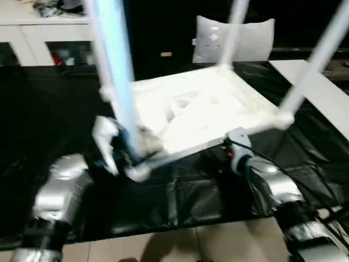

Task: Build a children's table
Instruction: Rotate table base

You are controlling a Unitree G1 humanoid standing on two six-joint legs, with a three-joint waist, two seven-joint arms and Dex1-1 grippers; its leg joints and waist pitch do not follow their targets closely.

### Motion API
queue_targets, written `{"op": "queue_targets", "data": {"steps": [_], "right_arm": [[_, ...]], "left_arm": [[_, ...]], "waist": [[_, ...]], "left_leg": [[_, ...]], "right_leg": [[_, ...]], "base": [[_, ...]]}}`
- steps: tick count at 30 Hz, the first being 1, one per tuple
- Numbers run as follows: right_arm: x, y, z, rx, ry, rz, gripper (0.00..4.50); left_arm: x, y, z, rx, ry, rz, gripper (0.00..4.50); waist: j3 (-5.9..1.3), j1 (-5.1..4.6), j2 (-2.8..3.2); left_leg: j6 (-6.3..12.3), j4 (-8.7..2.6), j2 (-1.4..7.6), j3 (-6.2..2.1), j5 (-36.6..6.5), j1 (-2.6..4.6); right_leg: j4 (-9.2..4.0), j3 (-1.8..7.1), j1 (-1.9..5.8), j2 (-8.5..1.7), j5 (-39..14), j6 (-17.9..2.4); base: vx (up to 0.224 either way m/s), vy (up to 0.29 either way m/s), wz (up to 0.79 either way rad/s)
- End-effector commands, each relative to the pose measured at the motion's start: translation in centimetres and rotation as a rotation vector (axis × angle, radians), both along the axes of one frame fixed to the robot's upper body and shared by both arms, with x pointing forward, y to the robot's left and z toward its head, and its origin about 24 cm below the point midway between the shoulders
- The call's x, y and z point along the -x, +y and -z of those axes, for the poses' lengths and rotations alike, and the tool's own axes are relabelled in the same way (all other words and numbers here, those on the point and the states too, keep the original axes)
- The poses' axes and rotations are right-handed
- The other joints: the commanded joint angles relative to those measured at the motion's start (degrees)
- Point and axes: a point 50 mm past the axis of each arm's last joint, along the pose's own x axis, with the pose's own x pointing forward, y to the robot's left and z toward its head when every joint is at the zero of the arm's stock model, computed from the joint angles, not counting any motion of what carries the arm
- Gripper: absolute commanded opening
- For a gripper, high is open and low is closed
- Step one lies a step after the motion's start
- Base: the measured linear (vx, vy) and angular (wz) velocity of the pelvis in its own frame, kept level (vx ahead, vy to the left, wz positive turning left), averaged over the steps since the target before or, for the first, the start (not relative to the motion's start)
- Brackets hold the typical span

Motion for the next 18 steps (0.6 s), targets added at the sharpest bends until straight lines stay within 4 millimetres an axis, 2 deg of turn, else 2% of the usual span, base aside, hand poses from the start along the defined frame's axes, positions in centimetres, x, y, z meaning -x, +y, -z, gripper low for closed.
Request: {"op": "queue_targets", "data": {"steps": [1,3,5,7,8,13,15,18], "right_arm": [[-0.9,1.6,-1.4,-0.022,-0.061,-0.058,4.5],[-1.2,2.7,-1.7,-0.034,-0.074,-0.107,4.5],[-1.4,4.0,-2.0,-0.056,-0.086,-0.173,4.5],[-1.2,5.2,-2.1,-0.081,-0.089,-0.248,4.5],[-1.2,5.5,-2.1,-0.086,-0.087,-0.268,4.5],[-0.4,7.2,-1.8,-0.1,-0.086,-0.412,4.5],[-0.2,7.6,-1.7,-0.103,-0.09,-0.446,4.5],[-0.1,7.7,-1.5,-0.094,-0.092,-0.467,4.5]], "left_arm": [[0.7,-1.6,-0.6,0.019,0.012,0.12,4.46],[1.1,-2.6,-1.0,0.035,0.028,0.185,4.46],[1.7,-3.5,-1.5,0.05,0.052,0.256,4.46],[2.1,-4.1,-1.6,0.053,0.073,0.309,4.46],[2.2,-4.3,-1.6,0.052,0.077,0.319,4.46],[2.4,-4.8,-1.8,0.055,0.095,0.358,4.46],[2.5,-5.3,-1.9,0.058,0.101,0.382,4.46],[2.4,-6.0,-2.2,0.074,0.103,0.406,4.46]], "waist": [[-3.48,-0.28,-0.04],[-3.4,-0.83,-0.36],[-3.46,-1.21,-0.24],[-3.55,-1.9,-0.38],[-3.54,-2.19,-0.44],[-3.59,-2.35,-0.51],[-3.53,-2.37,-0.67],[-3.45,-2.12,-0.48]], "left_leg": [[-0.34,-4.3,1.46,-0.25,-13.7,0.14],[-0.2,-4.28,1.39,-0.26,-13.7,0.0],[-0.05,-4.23,1.44,-0.35,-13.1,-0.11],[0.25,-4.09,1.42,-0.34,-12.7,-0.32],[0.52,-4.05,1.33,-0.37,-11.9,-0.65],[1.15,-3.84,1.35,-0.2,-10.6,-0.52],[1.08,-3.86,1.44,-0.19,-11.3,-0.31],[0.44,-3.96,1.57,-0.19,-12.5,0.18]], "right_leg": [[-4.04,3.38,3.0,-4.23,-24.1,-7.1],[-4.15,3.32,3.03,-4.09,-24.3,-7.1],[-3.96,3.33,3.14,-4.12,-23.8,-7.4],[-3.6,3.35,3.23,-4.04,-22.4,-8.3],[-3.45,3.41,3.44,-3.97,-21.3,-8.5],[-3.16,3.55,3.32,-3.86,-18.8,-9.6],[-3.26,3.55,3.18,-3.75,-19.4,-9.7],[-3.34,3.62,2.93,-3.72,-20.0,-10.0]], "base": [[0.0,0.0,0.0],[0.0,0.0,0.0],[0.0,0.0,0.0],[0.0,0.0,0.0],[0.0,0.0,0.0],[0.0,0.0,0.0],[0.0,0.0,0.0],[0.0,0.0,0.0]]}}
